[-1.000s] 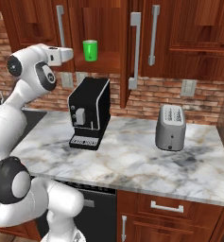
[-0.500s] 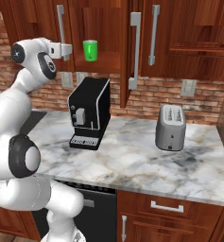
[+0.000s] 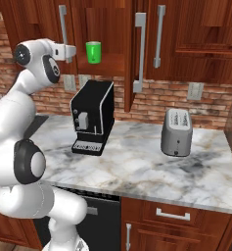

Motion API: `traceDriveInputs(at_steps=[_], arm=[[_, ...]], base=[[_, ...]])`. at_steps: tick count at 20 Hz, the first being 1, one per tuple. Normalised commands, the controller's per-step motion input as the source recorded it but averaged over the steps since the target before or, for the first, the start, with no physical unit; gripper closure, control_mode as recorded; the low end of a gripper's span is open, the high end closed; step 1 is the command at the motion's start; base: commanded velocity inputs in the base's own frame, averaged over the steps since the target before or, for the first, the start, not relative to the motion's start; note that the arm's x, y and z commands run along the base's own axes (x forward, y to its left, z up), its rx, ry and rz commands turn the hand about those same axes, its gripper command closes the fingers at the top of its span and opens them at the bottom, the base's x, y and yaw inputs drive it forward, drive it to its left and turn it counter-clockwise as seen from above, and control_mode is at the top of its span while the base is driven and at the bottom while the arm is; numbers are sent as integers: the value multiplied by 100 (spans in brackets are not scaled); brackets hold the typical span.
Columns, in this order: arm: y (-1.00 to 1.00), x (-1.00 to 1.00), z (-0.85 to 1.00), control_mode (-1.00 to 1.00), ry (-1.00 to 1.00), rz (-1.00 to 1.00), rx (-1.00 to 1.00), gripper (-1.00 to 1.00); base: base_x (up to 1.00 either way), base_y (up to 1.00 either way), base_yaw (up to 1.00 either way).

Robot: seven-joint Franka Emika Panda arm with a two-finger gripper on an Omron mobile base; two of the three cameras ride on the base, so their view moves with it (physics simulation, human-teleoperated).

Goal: Open the cabinet directly in front. Then move the beer and the mug to the dining counter with the jar on it.

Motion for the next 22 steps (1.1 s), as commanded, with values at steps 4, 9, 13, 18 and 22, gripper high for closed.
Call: traceDriveInputs(at_steps=[4,9,13,18,22], arm=[[0,69,-12,-100,0,0,2,100],[0,6,-4,-100,-2,0,0,100],[0,0,0,-100,0,0,0,100],[0,-1,0,-100,0,0,0,100],[15,-3,0,-100,0,0,0,100]], base=[[0,0,0],[0,0,0],[0,0,0],[0,0,0],[0,0,0]])
